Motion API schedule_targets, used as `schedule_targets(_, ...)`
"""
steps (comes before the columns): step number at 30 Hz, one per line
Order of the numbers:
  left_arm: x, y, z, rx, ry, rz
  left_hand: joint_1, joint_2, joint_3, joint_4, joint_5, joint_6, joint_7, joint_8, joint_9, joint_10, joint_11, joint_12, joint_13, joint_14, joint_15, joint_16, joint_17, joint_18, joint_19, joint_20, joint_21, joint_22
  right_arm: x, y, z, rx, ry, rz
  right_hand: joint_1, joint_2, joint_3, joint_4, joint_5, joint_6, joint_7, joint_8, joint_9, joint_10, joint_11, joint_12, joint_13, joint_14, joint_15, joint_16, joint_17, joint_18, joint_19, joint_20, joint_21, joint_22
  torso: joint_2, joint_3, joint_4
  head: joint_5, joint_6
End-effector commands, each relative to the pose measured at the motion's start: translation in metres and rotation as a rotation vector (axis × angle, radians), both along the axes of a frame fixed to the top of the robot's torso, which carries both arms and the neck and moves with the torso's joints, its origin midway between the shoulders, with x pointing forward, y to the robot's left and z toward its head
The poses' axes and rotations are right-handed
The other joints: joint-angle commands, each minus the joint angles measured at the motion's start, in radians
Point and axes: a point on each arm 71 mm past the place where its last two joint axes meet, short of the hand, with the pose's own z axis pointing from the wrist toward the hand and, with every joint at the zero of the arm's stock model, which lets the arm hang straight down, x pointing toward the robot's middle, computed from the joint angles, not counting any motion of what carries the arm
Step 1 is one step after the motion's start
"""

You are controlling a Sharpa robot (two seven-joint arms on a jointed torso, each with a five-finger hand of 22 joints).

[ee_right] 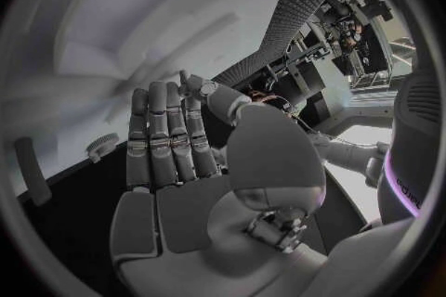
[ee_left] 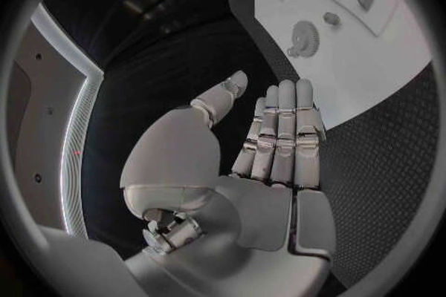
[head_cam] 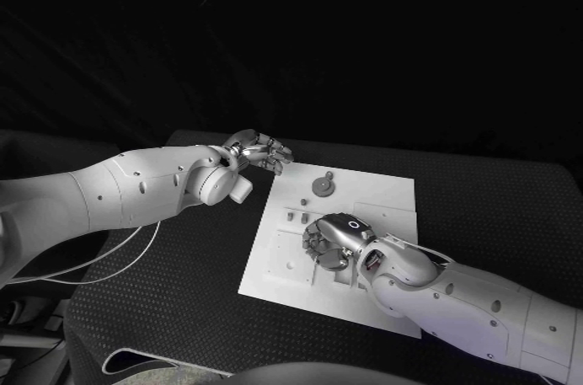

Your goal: Assemble the parts on the task board

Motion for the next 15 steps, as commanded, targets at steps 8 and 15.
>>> schedule_targets(8,0.0001,-0.0019,0.0017,-0.004,-0.010,-0.012,0.009,-0.002,0.000,0.002,0.005,-0.009,0.000,0.001,-0.001,-0.007,-0.002,0.002,-0.002,0.001,0.003,-0.004,0.002,0.007,0.006,-0.002,-0.006,-0.001,-0.0011,0.0010,-0.0022,-0.025,0.010,0.017,-0.002,0.011,0.006,0.001,0.004,0.001,0.001,-0.007,0.002,0.012,-0.007,0.003,-0.001,0.005,0.002,-0.001,-0.001,0.006,0.004,-0.002,-0.001,0.020,0.000,0.0001,-0.0004,0.000,-0.004)
schedule_targets(15,0.0001,-0.0027,0.0017,-0.004,-0.010,-0.013,0.009,-0.002,0.000,0.002,0.005,-0.010,0.000,0.001,-0.001,-0.007,-0.002,0.002,-0.002,0.001,0.003,-0.005,0.002,0.007,0.006,-0.002,-0.006,-0.001,0.0014,0.0048,-0.0051,-0.053,0.014,0.014,-0.002,0.011,0.006,0.001,0.004,0.001,0.001,-0.008,0.002,0.011,-0.007,0.003,-0.001,0.004,0.003,-0.001,-0.001,0.006,0.003,-0.002,-0.001,0.020,0.000,-0.0004,-0.0001,-0.001,-0.005)
